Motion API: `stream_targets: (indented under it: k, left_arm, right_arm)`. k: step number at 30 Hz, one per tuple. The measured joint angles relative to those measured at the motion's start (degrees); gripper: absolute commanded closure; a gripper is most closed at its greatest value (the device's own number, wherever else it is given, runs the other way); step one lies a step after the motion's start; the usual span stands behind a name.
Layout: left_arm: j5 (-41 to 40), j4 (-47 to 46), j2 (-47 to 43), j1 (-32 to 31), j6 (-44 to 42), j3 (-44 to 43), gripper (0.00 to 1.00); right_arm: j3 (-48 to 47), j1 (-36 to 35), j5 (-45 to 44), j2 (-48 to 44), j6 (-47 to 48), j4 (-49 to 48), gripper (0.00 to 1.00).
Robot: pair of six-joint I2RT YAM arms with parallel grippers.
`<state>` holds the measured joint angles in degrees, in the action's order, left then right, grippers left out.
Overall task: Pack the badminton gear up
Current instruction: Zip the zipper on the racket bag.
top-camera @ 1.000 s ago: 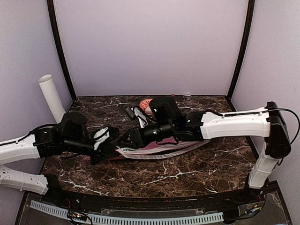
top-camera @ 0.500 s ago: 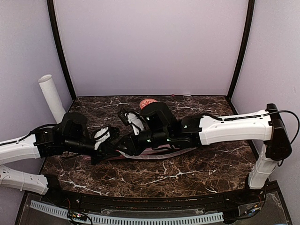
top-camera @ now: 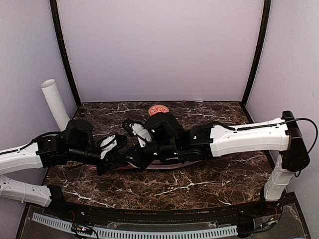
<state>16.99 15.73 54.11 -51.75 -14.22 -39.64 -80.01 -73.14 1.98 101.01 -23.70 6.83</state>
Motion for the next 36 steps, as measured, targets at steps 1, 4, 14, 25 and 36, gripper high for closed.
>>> stream_targets:
  k: [1, 4, 14, 25, 36]
  left_arm:
    - [0.02, 0.0, 0.0, 0.0, 0.02, 0.0, 1.0]
    - [0.09, 0.0, 0.04, 0.0, 0.11, 0.0, 1.0]
    - [0.13, -0.11, 0.09, 0.0, 0.31, 0.0, 1.0]
    - [0.07, -0.2, 0.11, 0.0, 0.35, 0.0, 1.0]
    - [-1.14, -0.63, 0.11, 0.0, 0.42, 0.0, 1.0]
  right_arm:
    - [-0.26, -0.09, -0.24, 0.2, 0.15, 0.09, 0.8]
    - [-0.68, -0.35, -0.59, 0.57, 0.68, 0.37, 0.83]
    - [-2.01, -0.98, -3.3, 1.36, 0.98, 1.53, 0.89]
    - [-2.93, -1.62, -6.69, 1.64, 1.22, 3.65, 1.0]
    - [-2.14, -2.05, -11.56, 1.11, -2.1, 3.28, 1.0]
